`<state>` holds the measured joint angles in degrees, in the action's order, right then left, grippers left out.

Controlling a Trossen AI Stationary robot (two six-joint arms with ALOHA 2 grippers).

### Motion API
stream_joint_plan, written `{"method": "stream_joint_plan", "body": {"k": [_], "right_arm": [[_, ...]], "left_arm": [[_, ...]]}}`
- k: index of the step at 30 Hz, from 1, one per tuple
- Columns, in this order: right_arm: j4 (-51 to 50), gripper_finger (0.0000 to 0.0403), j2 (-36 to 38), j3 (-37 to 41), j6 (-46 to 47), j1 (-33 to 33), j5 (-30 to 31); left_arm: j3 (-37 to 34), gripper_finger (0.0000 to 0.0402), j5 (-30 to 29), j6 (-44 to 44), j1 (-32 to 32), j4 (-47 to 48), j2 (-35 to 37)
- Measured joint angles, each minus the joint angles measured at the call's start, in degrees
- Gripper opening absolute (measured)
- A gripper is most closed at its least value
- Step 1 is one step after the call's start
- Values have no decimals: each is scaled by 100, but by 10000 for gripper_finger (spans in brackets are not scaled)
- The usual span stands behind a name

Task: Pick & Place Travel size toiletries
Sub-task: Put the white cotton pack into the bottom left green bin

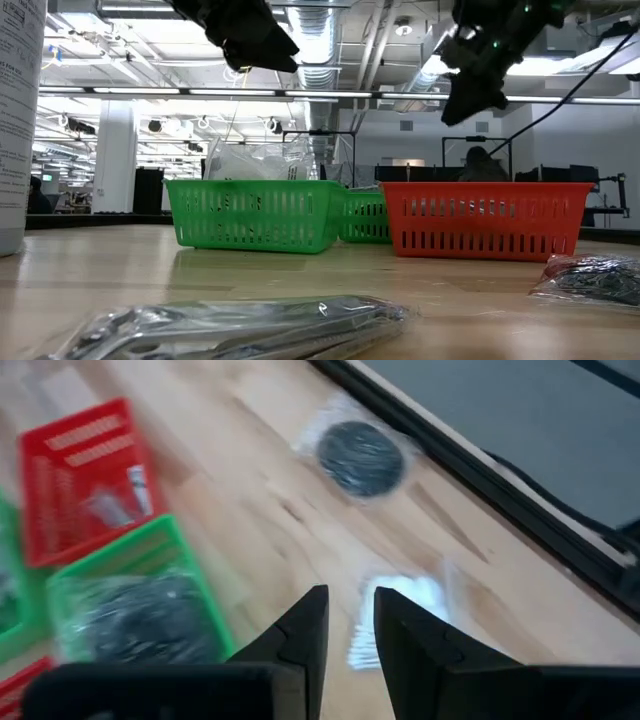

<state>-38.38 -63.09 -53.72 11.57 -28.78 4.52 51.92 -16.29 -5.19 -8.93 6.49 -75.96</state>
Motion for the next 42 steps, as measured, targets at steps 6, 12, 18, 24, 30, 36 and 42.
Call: {"method": "stream_joint_plan", "body": {"k": [6, 12, 18, 24, 30, 36, 42], "right_arm": [[408, 76, -48, 379, 13, -484, -18], [539, 76, -608, 521, 7, -919, -101], [825, 76, -1364, 530, -253, -1270, -311], [913, 76, -1841, 528, -297, -1625, -313], [899, 76, -2292, 528, -298, -1882, -349], [992, 76, -2644, 528, -317, -1908, -471], [1065, 76, -2704, 528, -434, -1898, -473]], "left_arm": [[0, 186, 0, 0, 0, -136, 0], [2, 186, 0, -2, 0, -185, -3], [-166, 186, 0, -22, -4, -418, -4], [-536, 186, 0, -24, -4, -750, -4], [-614, 186, 2, -24, -4, -905, -4], [-614, 186, 2, -24, -4, -1045, -4], [-614, 186, 4, -24, -4, -1063, -4]]}}
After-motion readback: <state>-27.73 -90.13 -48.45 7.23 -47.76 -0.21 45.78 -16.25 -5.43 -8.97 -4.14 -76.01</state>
